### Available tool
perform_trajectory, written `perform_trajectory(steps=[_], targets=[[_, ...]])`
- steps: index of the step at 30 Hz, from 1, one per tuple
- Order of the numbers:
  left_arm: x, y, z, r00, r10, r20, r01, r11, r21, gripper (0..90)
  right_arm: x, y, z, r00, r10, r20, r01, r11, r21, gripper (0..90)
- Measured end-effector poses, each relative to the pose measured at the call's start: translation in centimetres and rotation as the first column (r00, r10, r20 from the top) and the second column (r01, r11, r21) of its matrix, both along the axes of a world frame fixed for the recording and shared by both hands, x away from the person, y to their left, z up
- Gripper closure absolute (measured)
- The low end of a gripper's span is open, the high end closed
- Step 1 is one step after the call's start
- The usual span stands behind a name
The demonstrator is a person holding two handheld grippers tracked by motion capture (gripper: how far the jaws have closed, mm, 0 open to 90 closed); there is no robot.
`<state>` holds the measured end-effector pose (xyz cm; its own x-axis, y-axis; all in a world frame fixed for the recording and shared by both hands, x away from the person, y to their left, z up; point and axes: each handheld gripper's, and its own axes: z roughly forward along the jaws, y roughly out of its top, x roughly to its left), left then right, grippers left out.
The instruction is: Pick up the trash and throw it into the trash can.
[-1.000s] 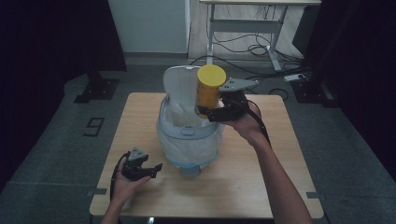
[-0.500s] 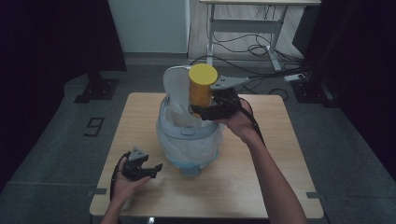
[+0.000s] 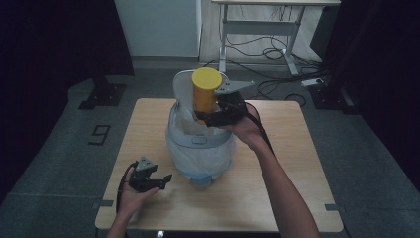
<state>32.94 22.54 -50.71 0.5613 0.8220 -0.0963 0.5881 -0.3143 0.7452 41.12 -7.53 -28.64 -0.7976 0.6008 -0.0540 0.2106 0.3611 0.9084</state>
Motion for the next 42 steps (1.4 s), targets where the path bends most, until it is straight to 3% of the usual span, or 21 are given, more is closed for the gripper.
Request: perform_trajectory(steps=[8, 10, 11, 16, 28, 42], targets=[[0.0, 0.3, 0.0, 1.0, 0.005, 0.0, -0.005, 1.0, -0.005, 25.0, 0.6, 0.9, -0.5, 0.9999, 0.009, -0.01, -0.009, 1.0, 0.002, 23.5], [0.0, 0.3, 0.0, 1.0, 0.003, 0.0, -0.003, 1.0, -0.002, 25.0, 0.6, 0.9, -0.6, 1.0, 0.004, -0.008, -0.004, 1.0, 0.007, 21.4], [0.0, 0.4, 0.0, 1.0, 0.003, 0.0, -0.003, 1.0, -0.003, 25.0, 0.6, 1.0, -0.7, 0.9999, -0.002, -0.014, 0.002, 1.0, 0.023, 12.0], [0.0, 0.3, 0.0, 1.0, 0.006, -0.001, -0.006, 1.0, -0.006, 25.0, 0.5, 0.6, -0.7, 0.9999, -0.01, -0.007, 0.01, 1.0, 0.012, 11.7], [0.0, 0.4, 0.0, 0.9999, 0.012, 0.003, -0.012, 0.9999, 0.001, 25.0, -1.3, -2.8, -1.7, 0.9995, -0.028, 0.017, 0.028, 1.0, -0.001, 13.5], [-0.1, 0.2, 0.0, 0.9999, 0.014, 0.001, -0.014, 0.9999, 0.007, 25.1, -4.4, -8.9, -3.9, 0.9955, -0.092, 0.022, 0.091, 0.995, 0.048, 15.7]])
